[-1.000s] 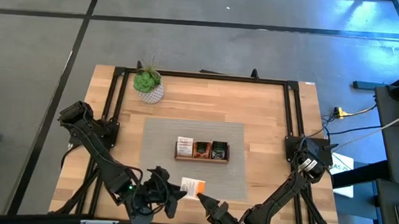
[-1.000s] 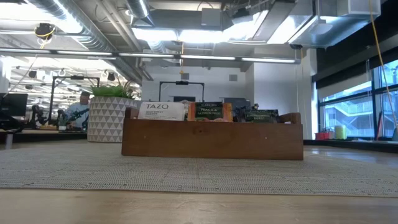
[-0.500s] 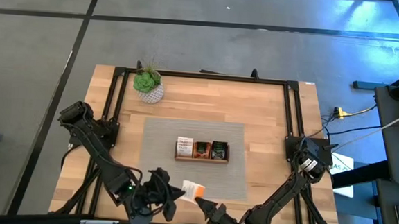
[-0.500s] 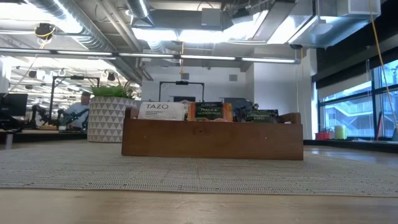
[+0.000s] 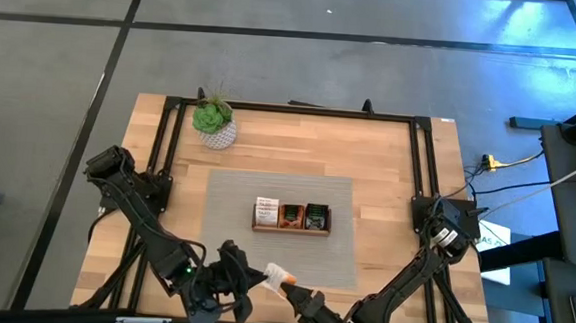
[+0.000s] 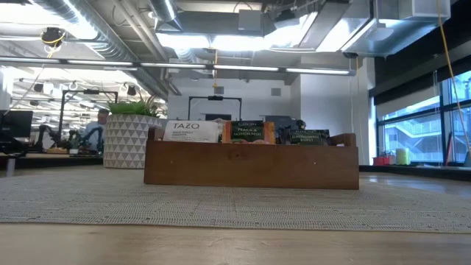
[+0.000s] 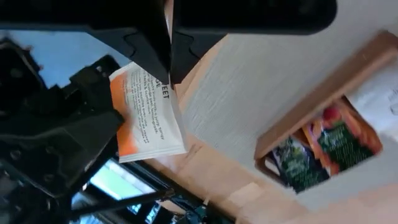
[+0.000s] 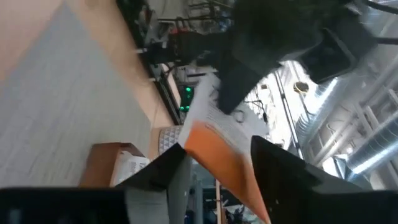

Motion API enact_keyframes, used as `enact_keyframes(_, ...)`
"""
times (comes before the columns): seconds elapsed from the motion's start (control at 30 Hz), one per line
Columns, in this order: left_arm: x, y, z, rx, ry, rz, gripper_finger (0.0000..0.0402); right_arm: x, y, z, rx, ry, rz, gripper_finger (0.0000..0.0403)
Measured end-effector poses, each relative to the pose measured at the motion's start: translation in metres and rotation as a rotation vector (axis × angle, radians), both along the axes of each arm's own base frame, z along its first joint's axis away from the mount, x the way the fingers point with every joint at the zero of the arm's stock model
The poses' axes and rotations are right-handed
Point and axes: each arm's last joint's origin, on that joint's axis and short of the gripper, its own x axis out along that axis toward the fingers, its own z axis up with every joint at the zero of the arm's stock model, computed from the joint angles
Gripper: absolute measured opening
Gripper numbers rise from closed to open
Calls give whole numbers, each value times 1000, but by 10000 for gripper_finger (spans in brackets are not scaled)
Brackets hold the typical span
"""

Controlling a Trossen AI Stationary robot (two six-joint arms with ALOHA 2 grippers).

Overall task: Pick & Place Tea
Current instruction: Put the white tea bag into the left section of the wooden organizer

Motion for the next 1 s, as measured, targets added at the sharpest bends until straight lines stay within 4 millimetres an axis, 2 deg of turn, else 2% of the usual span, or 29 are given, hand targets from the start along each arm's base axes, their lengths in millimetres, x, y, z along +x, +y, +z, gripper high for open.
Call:
enact_keyframes(0.13, 2, 3, -1, 118, 50, -83, 2, 1, -8, -16, 33, 84, 55, 174)
enact_keyframes(0.27, 10, 11, -4, 130, 106, -135, 3, -2, -34, -26, 196, 257, 77, 173)
enact_keyframes(0.43, 15, 28, -11, 167, 230, -150, 3, -17, -69, 5, 507, 397, 5, 171)
enact_keyframes(0.53, 16, 45, -17, 221, 339, -125, 2, -29, -85, 19, 632, 435, 10, 171)
enact_keyframes(0.63, 20, 62, -21, 300, 433, -117, 3, -47, -103, 21, 690, 383, 34, 171)
enact_keyframes(0.77, 30, 90, -25, 374, 579, -221, 2, -75, -133, 18, 792, 271, 91, 171)
enact_keyframes(1.0, 57, 156, -29, 201, 721, -452, 3, -118, -173, 36, 998, 17, 222, 171)
